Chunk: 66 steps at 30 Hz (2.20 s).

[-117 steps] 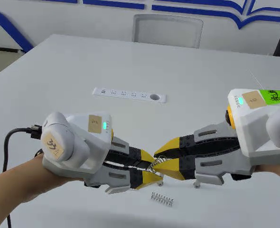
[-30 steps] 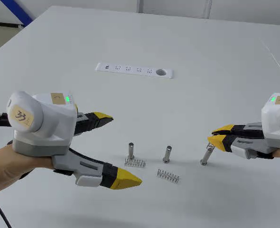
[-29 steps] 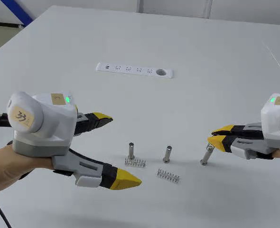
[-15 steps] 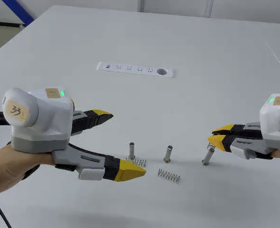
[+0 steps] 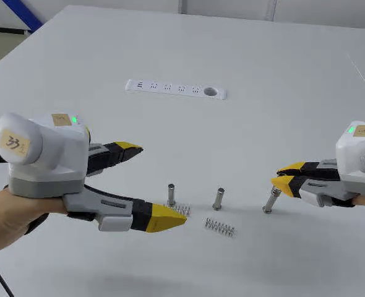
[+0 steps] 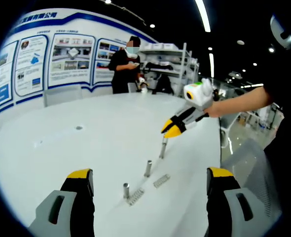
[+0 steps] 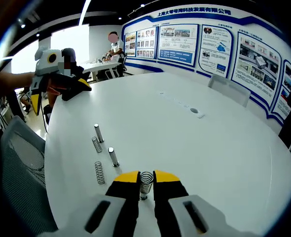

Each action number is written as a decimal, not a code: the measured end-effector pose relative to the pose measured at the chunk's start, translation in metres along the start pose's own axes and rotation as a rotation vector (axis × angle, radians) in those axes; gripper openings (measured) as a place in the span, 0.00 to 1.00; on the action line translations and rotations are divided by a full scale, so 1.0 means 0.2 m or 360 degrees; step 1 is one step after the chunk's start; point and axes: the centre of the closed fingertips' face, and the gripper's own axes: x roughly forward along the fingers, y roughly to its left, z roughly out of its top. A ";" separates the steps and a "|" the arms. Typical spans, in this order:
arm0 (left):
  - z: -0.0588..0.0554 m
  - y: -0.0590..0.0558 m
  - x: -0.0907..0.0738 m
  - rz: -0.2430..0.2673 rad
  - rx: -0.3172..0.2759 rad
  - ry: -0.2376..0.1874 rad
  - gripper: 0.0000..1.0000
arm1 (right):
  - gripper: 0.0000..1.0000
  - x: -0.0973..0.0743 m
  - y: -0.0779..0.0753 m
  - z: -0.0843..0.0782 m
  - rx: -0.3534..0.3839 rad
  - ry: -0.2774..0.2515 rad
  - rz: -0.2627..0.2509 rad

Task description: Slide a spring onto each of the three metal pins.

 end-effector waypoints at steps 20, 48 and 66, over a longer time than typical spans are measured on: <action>0.01 -0.01 0.01 0.0013 -0.0055 -0.0035 0.96 | 0.11 0.13 0.02 -0.17 0.0041 0.0101 -0.0013; -0.04 -0.02 -0.01 0.0019 -0.0041 0.0014 0.96 | 0.17 0.03 -0.01 -0.12 0.0029 0.0075 -0.0105; -0.14 0.01 -0.01 0.0052 -0.0037 0.0105 0.96 | 0.18 0.18 0.42 -0.09 -0.0161 0.0095 0.0341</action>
